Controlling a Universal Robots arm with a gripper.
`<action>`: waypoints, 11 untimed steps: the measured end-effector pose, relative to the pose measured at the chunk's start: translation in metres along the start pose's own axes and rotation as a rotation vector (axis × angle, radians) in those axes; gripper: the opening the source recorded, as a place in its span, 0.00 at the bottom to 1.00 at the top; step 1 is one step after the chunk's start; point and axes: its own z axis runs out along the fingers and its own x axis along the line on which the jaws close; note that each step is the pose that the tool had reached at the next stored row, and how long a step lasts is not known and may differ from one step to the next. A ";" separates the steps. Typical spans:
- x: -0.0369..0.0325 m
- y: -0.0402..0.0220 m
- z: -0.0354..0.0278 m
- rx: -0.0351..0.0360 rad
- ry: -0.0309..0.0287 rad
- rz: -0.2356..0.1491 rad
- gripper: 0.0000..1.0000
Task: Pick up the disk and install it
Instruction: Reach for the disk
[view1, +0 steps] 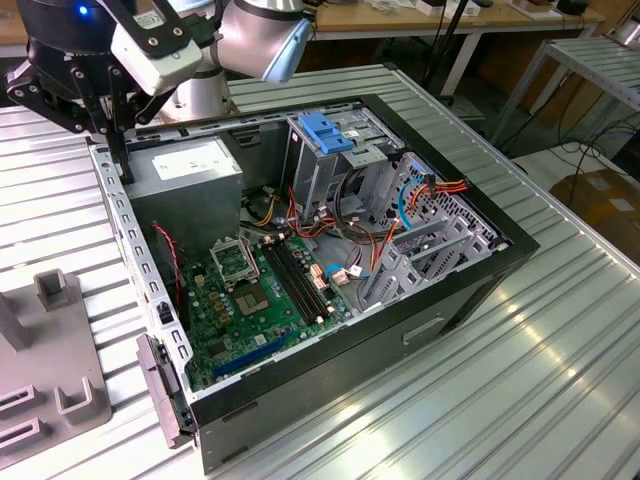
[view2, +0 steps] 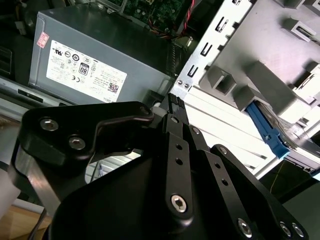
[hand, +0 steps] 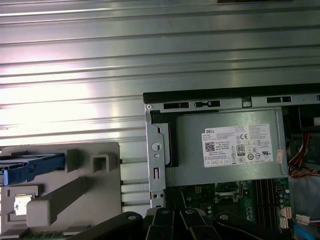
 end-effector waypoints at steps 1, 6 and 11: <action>0.0005 -0.0001 0.0000 0.0000 0.0000 0.000 0.10; 0.0035 -0.0003 -0.0001 0.0000 0.0000 0.000 0.10; 0.0058 -0.0004 -0.0002 0.0000 0.0000 0.000 0.10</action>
